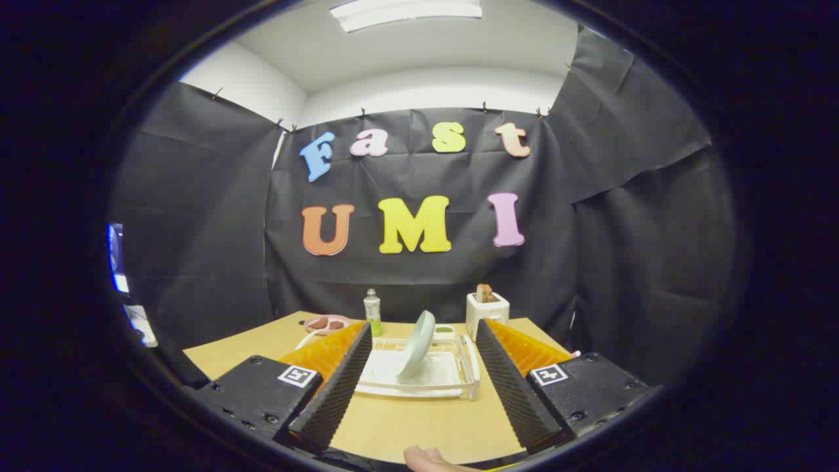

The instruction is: Take the plate from the dish rack, then take the spoon from the basket and place it into the plate.

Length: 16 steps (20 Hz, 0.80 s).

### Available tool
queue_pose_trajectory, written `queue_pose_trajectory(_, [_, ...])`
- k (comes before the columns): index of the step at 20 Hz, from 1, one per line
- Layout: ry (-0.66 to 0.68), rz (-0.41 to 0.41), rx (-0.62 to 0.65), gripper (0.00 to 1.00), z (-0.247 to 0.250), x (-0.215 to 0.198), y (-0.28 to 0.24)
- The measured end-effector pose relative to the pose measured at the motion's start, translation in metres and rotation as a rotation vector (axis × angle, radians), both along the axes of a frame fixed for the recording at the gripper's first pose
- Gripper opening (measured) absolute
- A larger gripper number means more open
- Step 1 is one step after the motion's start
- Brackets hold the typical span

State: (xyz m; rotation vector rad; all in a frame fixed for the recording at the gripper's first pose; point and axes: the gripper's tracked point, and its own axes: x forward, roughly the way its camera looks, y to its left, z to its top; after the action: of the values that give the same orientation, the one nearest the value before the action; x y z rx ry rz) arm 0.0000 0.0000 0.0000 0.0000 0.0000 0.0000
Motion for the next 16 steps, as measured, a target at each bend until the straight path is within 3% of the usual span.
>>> queue_pose_trajectory(6, [0.056, 0.012, 0.088, 1.0, 0.004, 0.001, 0.011])
queue_pose_trajectory(12, [0.028, -0.001, 0.052, 1.0, 0.019, -0.002, 0.014])
queue_pose_trajectory(16, [0.071, 0.032, 0.034, 1.0, 0.016, 0.004, 0.02])
